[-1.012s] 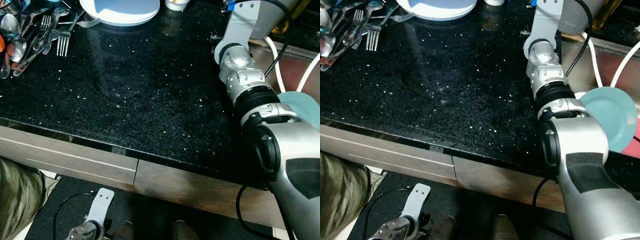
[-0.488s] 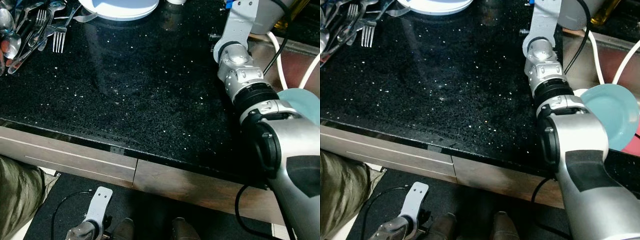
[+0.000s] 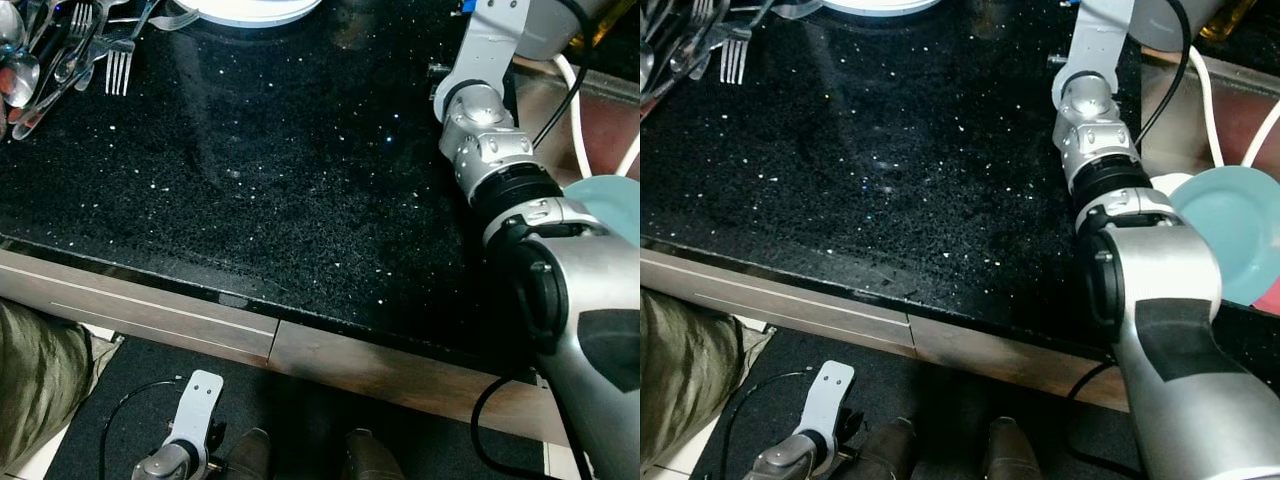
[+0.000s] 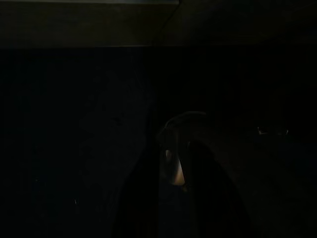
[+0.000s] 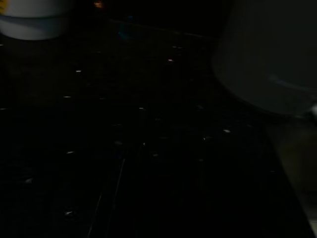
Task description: Kitchen organization
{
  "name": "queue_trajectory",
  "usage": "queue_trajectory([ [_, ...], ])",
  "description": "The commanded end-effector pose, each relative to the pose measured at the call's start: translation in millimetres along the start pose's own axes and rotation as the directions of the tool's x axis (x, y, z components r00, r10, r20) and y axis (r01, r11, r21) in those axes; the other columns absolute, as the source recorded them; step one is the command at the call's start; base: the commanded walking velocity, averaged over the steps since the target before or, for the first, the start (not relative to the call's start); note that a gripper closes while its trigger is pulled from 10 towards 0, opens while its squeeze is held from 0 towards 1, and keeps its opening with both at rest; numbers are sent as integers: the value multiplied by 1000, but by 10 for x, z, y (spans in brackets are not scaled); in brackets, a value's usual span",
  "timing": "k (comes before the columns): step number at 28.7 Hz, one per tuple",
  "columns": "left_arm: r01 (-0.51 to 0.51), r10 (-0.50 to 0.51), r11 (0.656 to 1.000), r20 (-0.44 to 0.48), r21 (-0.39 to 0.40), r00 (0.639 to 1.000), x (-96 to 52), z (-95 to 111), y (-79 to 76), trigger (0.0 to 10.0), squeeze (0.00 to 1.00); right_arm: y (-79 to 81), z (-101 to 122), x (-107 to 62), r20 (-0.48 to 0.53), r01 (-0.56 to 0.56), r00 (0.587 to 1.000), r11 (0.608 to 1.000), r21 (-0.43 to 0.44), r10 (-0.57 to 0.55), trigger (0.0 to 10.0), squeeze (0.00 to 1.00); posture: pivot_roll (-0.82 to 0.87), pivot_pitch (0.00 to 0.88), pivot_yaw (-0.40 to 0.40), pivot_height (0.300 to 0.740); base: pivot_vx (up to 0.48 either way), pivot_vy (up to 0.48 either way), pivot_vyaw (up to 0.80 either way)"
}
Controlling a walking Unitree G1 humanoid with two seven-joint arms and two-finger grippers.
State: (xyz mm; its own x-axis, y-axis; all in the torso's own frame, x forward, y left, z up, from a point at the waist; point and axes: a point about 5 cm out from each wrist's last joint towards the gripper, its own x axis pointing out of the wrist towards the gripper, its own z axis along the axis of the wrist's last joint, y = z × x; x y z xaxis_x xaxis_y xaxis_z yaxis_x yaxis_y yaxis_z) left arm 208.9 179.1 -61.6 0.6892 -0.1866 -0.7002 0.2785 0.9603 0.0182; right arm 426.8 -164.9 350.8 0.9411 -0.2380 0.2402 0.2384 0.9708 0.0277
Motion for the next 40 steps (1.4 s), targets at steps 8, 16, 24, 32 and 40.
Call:
queue_trajectory([
  [8,18,-18,1000,-202,-5,979,-157,-544,-92,10000,0,-36,142,38,-81,-14,997,1000,6,15,10000,0,190,422,-129,740,0,0,0],
  [16,23,-23,1000,-192,-3,981,-131,-502,-109,10000,0,90,245,25,-130,-104,987,993,-50,97,10000,0,166,414,-147,740,0,0,0],
  [24,20,-21,1000,-186,-9,982,-121,-486,-123,10000,0,107,266,23,-136,-106,985,994,9,107,10000,0,162,411,-156,740,0,0,0],
  [32,17,-20,1000,-181,-17,983,-118,-485,-133,10000,0,29,290,40,-123,-70,989,995,71,78,10000,0,160,413,-160,740,0,0,0],
  [40,20,-23,1000,-179,-20,984,-124,-493,-132,10000,0,-94,214,55,-134,-19,990,996,91,31,10000,0,161,418,-156,740,0,0,0],
])
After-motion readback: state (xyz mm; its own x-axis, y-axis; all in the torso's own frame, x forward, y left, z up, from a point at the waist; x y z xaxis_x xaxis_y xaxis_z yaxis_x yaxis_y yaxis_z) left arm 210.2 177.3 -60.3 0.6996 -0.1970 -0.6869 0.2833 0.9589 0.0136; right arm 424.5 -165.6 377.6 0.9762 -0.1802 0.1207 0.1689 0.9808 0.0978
